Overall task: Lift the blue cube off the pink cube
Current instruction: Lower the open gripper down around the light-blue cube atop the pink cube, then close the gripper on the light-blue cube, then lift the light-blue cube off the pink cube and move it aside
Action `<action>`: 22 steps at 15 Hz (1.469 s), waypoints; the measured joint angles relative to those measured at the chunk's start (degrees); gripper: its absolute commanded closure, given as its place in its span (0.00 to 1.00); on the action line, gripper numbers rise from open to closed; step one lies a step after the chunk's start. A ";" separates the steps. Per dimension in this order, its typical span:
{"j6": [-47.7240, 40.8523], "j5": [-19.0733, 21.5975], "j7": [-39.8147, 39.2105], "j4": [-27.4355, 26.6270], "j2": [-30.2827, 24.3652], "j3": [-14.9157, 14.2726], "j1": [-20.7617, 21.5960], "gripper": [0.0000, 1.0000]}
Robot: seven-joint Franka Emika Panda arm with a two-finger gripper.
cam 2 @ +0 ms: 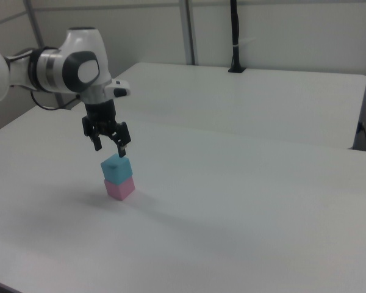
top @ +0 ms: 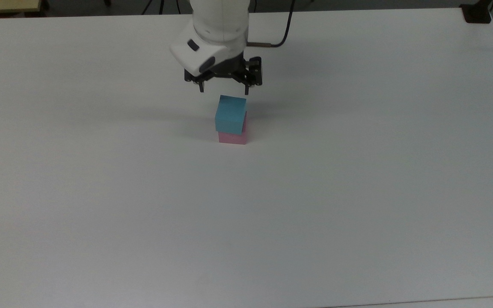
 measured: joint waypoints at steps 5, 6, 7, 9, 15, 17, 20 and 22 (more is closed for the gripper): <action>5.52 0.01 4.29 -0.91 3.82 0.02 1.66 0.01; 6.16 0.01 4.43 -1.23 4.11 0.02 1.73 0.16; 6.34 0.01 4.42 -1.63 4.16 -0.03 1.67 0.37; 6.34 -0.22 4.42 -2.06 4.16 -0.10 1.60 0.71; 6.46 -0.48 2.77 -0.63 3.96 -0.52 0.73 0.84; 6.62 -0.48 1.84 1.50 3.94 -0.68 -1.27 0.82; 6.87 -0.48 -2.06 5.08 6.13 -0.76 -4.90 0.75; 11.81 -0.48 -2.34 8.30 10.34 -0.76 -5.52 0.72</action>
